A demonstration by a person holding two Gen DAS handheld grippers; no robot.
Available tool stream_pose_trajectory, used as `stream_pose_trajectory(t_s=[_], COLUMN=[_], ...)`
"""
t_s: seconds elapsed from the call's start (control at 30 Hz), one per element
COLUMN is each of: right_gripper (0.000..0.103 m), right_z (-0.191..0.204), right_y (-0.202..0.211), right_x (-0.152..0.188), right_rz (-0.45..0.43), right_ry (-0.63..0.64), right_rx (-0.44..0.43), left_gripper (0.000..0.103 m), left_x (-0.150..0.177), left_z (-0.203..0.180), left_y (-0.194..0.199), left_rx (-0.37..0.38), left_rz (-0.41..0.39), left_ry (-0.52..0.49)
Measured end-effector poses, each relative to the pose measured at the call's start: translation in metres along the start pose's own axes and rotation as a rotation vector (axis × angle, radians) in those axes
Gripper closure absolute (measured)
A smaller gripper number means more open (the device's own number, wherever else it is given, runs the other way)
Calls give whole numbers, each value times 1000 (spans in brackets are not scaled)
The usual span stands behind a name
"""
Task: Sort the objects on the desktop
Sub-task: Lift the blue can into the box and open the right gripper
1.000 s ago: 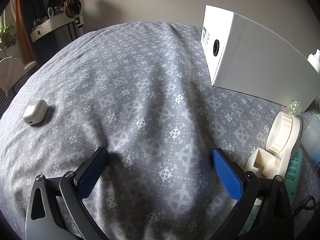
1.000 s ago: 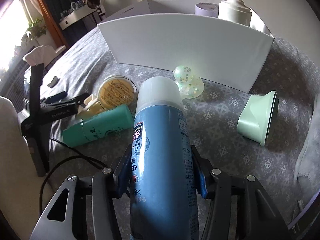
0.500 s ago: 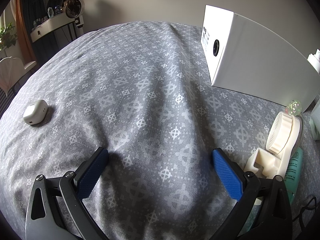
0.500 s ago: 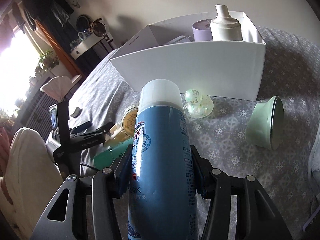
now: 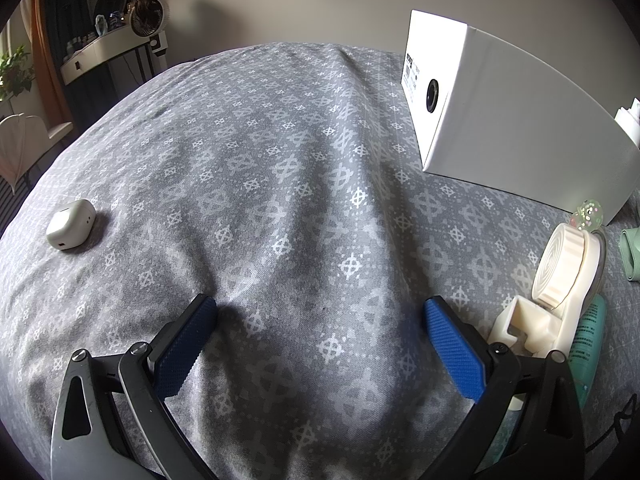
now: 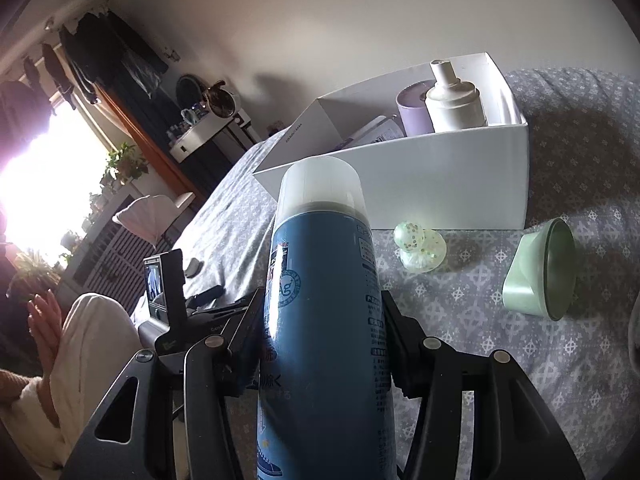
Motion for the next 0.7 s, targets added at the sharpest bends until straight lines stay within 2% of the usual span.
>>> stream_pose_trajectory(t_s=[0.23,0.47,0.7], right_gripper=[52,52,52], right_z=[9,20,3], right_y=[18,29,19], right_x=[-15,-80,-155], right_rz=[-77,-161,-225], right_ry=[-51,-94,-234], right_rx=[-39,52,115], left_gripper=[0,0,0], left_x=[0,0,0], left_z=[0,0,0], left_y=[0,0,0], left_rx=[0,0,0], left_rz=[0,0,0], left_ry=[0,0,0])
Point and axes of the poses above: each gripper's, at about its wrist camera, not at the fingertips, and y roughly against the way its jaws point, z to its left, x to its underside, the point moved 9 cm from there along -y, roughly the way its jaws point, and after that the axes turned 14 degrees about z, right-handed, at the moved point
